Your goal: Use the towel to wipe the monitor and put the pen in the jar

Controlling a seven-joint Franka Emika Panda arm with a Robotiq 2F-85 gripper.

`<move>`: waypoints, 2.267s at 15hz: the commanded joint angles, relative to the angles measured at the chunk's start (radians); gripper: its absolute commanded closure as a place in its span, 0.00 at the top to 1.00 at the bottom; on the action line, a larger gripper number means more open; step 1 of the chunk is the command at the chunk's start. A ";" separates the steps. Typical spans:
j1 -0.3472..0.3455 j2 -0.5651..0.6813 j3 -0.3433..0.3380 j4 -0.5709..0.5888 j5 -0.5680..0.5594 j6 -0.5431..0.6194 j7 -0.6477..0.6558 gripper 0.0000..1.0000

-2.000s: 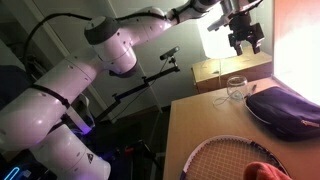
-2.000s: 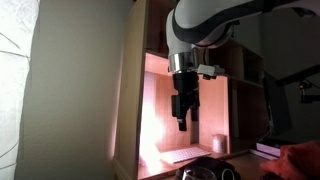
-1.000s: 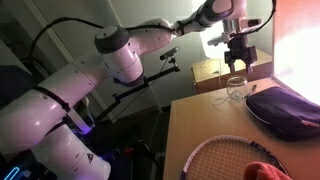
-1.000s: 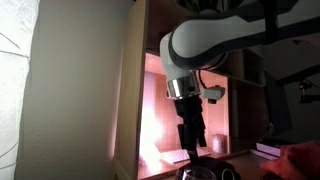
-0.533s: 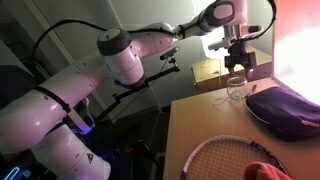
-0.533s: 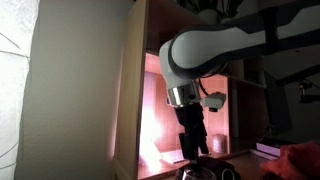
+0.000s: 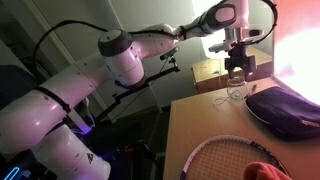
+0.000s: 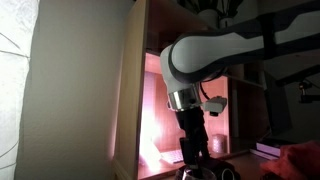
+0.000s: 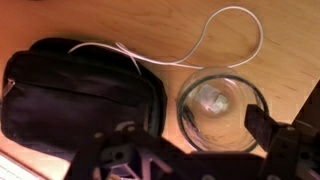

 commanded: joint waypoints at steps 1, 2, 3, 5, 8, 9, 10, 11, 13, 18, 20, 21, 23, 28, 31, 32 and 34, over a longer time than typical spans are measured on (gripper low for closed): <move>-0.001 -0.007 -0.006 -0.010 0.032 0.002 0.004 0.89; -0.001 -0.007 -0.006 -0.014 0.039 0.000 0.013 0.74; -0.001 -0.009 -0.008 -0.014 0.043 0.003 0.013 0.72; 0.000 -0.010 -0.009 -0.018 0.052 0.003 0.017 0.57; 0.000 -0.012 -0.016 -0.015 0.053 0.001 0.046 0.34; 0.000 -0.012 -0.018 -0.013 0.051 0.001 0.053 0.26; 0.000 -0.013 -0.020 -0.009 0.048 -0.002 0.066 0.19; 0.000 -0.015 -0.024 -0.006 0.045 -0.002 0.081 0.12; -0.002 -0.016 -0.029 0.001 0.040 -0.006 0.112 0.02; -0.009 -0.019 -0.036 0.019 0.028 -0.014 0.194 0.03; -0.010 -0.018 -0.038 0.007 0.030 -0.016 0.229 0.03; -0.005 -0.015 -0.044 -0.014 0.034 -0.014 0.248 0.03; -0.001 -0.008 -0.048 -0.052 0.045 -0.014 0.268 0.03; -0.008 -0.005 -0.057 -0.125 0.074 -0.019 0.278 0.03; -0.010 -0.004 -0.062 -0.151 0.091 -0.027 0.297 0.03; -0.010 -0.005 -0.065 -0.158 0.093 -0.029 0.320 0.03; -0.010 -0.003 -0.066 -0.173 0.096 -0.032 0.344 0.03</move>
